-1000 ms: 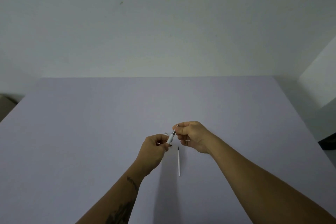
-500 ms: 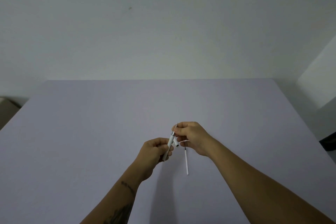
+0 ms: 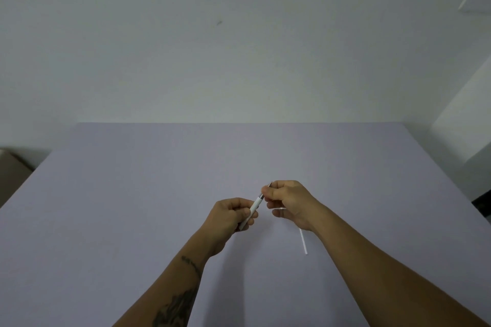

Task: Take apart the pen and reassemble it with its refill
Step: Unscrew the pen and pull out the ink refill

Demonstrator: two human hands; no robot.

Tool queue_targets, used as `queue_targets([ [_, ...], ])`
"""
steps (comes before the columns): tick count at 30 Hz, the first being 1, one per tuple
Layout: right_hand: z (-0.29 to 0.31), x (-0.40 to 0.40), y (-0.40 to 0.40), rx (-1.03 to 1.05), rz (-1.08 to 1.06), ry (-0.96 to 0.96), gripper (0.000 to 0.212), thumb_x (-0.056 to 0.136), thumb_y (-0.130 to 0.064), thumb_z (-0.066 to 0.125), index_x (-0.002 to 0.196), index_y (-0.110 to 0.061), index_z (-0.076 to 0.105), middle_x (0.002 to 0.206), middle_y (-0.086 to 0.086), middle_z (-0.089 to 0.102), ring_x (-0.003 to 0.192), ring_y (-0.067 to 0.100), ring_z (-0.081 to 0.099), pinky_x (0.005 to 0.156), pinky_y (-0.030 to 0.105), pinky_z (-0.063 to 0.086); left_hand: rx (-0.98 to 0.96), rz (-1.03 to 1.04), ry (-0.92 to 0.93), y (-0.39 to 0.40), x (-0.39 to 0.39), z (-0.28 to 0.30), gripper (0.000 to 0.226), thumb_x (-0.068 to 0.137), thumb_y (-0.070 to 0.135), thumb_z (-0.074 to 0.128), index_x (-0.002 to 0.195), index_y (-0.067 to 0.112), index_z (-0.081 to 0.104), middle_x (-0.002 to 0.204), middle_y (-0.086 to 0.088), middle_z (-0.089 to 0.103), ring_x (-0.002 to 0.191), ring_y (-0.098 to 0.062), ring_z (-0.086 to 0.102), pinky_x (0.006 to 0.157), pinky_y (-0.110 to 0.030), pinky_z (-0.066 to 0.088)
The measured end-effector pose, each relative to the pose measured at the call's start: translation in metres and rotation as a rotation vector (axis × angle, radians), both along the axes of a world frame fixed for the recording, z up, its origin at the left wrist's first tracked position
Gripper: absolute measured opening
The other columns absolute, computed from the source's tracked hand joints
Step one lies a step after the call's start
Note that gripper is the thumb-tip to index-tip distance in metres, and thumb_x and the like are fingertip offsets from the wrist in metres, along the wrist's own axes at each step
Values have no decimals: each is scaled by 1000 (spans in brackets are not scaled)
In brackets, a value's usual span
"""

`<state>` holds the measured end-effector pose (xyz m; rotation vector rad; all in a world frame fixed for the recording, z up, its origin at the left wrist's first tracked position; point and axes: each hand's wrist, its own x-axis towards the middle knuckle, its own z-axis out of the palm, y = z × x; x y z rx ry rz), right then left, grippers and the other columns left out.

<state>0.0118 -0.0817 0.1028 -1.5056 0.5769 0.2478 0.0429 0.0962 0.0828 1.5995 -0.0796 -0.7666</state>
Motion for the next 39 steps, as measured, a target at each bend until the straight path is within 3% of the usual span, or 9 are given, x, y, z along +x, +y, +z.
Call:
queue_targets([
  [8, 2, 0, 27, 97, -77, -27, 23, 98, -5, 55, 94, -12, 77, 93, 6, 68, 88, 20, 62, 74, 32, 53, 18, -63, -18, 25, 14, 4, 27, 95, -3, 48, 92, 11, 71, 86, -11, 72, 75, -19, 64, 75, -30, 57],
  [12, 5, 3, 28, 91, -72, 19, 8, 94, -16, 65, 93, -13, 73, 90, 5, 68, 87, 22, 62, 75, 34, 52, 21, -70, -30, 23, 15, 3, 28, 95, -1, 48, 90, 14, 72, 85, -9, 73, 75, -19, 65, 76, -31, 57],
  [17, 4, 5, 27, 0, -170, -3, 11, 93, -13, 65, 85, -9, 70, 86, 6, 67, 81, 19, 62, 72, 31, 53, -2, -90, -40, 16, 16, 0, 19, 92, 3, 56, 92, 10, 73, 83, -9, 73, 71, -17, 65, 75, -31, 56],
  [21, 3, 2, 23, 17, -174, -6, 8, 93, -12, 66, 90, -8, 72, 88, 6, 68, 83, 18, 60, 73, 30, 53, 47, -115, -126, 12, 15, -2, 9, 88, 9, 65, 90, 9, 73, 80, -11, 74, 71, -19, 65, 68, -32, 52],
  [28, 3, 1, 20, 73, -164, -53, 18, 92, 2, 63, 100, -10, 74, 89, 9, 70, 82, 19, 66, 74, 30, 53, 129, -183, -163, 13, 17, -1, 18, 94, 16, 57, 97, 14, 75, 85, 1, 77, 82, -15, 64, 76, -31, 51],
  [34, 3, 0, 19, -68, -132, -13, 5, 90, -11, 69, 91, -9, 74, 88, 5, 70, 84, 19, 63, 73, 32, 52, 123, -156, -165, 8, 17, 0, 15, 93, 13, 60, 95, 13, 74, 84, 0, 78, 80, -17, 65, 79, -37, 56],
  [39, 7, -2, 20, -28, -84, -42, 14, 96, -11, 61, 94, -13, 74, 93, 3, 71, 86, 17, 63, 74, 30, 52, 93, -160, -152, 5, 14, 1, 15, 94, 11, 58, 96, 13, 73, 87, -4, 77, 83, -17, 70, 76, -31, 56],
])
